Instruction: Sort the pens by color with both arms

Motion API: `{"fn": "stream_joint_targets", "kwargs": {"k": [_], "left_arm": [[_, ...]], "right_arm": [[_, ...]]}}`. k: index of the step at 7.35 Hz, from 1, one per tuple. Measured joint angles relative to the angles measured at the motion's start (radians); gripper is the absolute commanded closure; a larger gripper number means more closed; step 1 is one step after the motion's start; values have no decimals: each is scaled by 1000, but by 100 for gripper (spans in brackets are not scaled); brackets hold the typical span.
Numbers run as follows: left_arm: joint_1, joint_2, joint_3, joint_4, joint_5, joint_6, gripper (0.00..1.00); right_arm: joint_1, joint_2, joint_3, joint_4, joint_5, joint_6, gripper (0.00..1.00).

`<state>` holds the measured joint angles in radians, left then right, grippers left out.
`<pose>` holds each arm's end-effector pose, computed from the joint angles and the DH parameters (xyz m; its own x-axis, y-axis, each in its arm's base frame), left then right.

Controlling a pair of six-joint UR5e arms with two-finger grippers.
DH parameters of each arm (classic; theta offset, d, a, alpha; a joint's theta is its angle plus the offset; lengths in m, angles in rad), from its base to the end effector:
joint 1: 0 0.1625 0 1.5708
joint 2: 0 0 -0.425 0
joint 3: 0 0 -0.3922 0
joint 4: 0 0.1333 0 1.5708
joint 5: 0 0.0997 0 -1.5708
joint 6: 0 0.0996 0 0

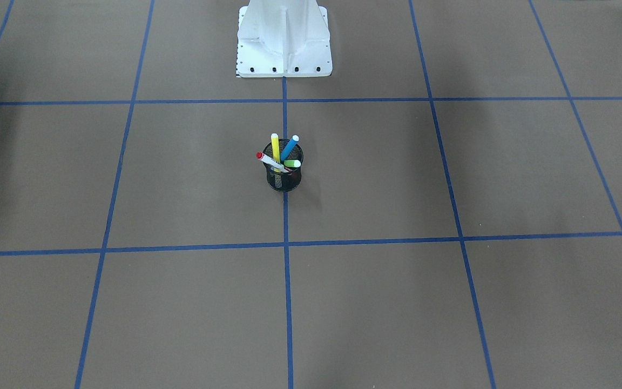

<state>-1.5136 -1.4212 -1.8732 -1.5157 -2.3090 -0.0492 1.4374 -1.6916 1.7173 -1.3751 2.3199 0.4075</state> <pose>-0.0415 -0.4338 0.5866 0.7366 0.0588 -0.6737 -0.0207 0.9977 0.0645 0.0045 -0.4588 0.6236 0.6995 0.1577 0.6970 -0.1606 0.9851 -0.0617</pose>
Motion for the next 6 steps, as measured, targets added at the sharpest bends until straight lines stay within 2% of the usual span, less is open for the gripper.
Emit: {"fn": "stream_joint_targets", "kwargs": {"k": [4, 6], "left_arm": [[2, -8, 3, 0, 0, 0, 0], [3, -8, 1, -1, 0, 0, 0]], "right_arm": [[-2, -12, 23, 45, 8, 8, 0], [-12, -9, 35, 87, 44, 20, 0]]}}
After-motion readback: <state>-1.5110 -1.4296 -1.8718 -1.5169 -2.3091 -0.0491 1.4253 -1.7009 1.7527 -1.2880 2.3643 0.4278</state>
